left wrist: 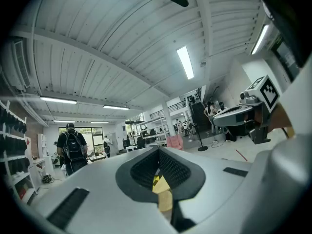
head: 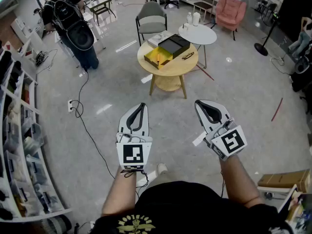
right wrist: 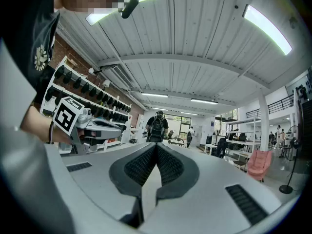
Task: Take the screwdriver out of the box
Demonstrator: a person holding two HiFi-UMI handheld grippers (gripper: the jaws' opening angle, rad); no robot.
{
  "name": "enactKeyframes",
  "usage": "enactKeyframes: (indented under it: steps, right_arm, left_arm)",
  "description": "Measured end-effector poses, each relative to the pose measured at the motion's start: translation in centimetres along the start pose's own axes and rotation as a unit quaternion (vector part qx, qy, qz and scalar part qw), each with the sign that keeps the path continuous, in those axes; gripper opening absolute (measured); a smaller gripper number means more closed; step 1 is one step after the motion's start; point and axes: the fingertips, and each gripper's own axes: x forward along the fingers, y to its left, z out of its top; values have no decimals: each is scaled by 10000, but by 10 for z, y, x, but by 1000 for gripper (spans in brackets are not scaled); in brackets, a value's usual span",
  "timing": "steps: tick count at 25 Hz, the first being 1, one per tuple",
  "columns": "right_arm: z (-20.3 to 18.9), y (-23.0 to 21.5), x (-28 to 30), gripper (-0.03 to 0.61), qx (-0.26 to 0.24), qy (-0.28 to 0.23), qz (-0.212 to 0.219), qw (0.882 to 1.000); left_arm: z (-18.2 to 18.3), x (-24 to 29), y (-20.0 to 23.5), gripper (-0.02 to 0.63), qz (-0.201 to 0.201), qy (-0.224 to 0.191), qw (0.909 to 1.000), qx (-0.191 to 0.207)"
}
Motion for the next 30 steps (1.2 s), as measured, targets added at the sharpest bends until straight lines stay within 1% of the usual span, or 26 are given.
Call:
enactKeyframes:
  steps: [4, 7, 13, 17, 20, 23, 26, 29, 30]
  right_arm:
    - [-12, -6, 36, 14, 59, 119, -51, 9999]
    - [-12, -15, 60, 14, 93, 114, -123, 9998]
    - [-13, -21, 87, 15, 36, 200, -287, 9994]
    - [-17, -24, 98, 15, 75, 290, -302, 9991]
    - [-18, -31, 108, 15, 112, 265, -311, 9991]
    - [-24, -36, 122, 15, 156, 204, -131, 9996]
    - [-27, -39, 135, 15, 177, 147, 85, 9997]
    - [-27, -51, 149, 17, 157, -12, 240, 9996]
    - [-27, -56, 153, 26, 140, -37, 261, 9996]
  left_arm:
    - [-15, 23, 28, 14, -21, 45, 10000, 12]
    - [-23, 40, 49, 14, -58, 40, 10000, -29]
    - [-34, 61, 81, 14, -152, 27, 9999, -37]
    - [-39, 68, 90, 14, -176, 51, 9998, -122]
    - [-45, 76, 93, 14, -197, 129, 9996, -168]
    - [-50, 87, 99, 14, -158, 153, 9993, -314]
    - [-51, 98, 105, 14, -47, 113, 9994, -333]
    - [-57, 116, 108, 14, 18, 261, 9983, -515]
    - [-58, 122, 108, 14, 17, 294, 9980, -562]
